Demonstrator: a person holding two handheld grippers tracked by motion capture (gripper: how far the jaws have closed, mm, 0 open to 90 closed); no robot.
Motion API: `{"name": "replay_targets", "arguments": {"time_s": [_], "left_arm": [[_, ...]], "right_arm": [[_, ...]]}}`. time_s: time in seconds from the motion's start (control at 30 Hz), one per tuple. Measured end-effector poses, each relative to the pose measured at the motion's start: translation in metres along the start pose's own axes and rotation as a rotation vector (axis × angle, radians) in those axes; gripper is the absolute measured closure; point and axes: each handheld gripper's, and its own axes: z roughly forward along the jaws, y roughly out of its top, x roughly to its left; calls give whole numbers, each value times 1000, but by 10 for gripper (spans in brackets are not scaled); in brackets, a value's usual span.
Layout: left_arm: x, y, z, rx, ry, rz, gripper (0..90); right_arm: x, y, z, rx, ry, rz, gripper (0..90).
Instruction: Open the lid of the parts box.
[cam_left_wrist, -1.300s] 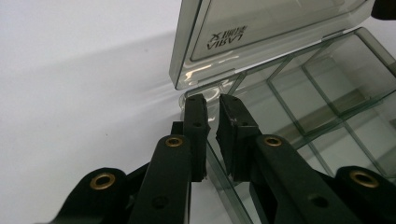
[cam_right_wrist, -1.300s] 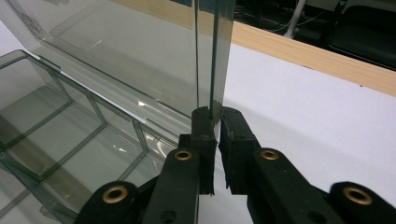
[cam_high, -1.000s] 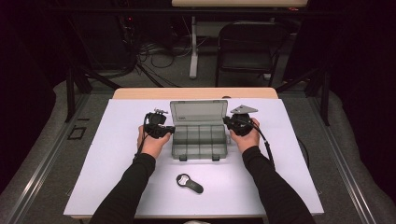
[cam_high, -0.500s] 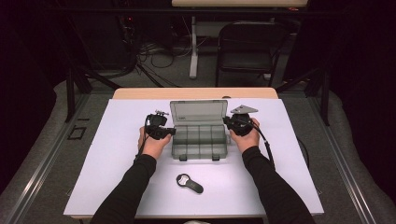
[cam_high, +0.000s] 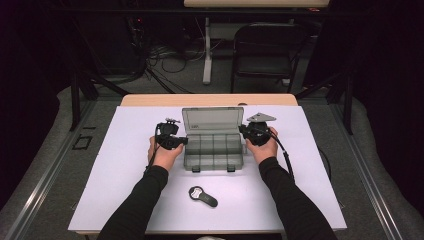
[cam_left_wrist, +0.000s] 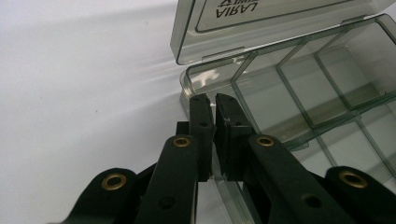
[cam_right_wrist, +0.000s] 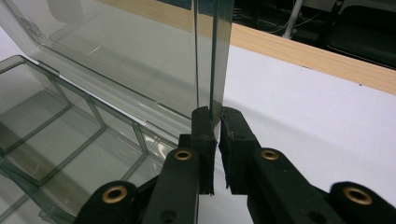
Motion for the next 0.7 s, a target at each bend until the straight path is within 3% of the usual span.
{"name": "replay_targets", "arguments": {"time_s": [0.7], "left_arm": [[-2, -2, 0, -12, 14, 21, 855]], "right_arm": [[1, -1, 1, -6, -10, 13, 847]]}}
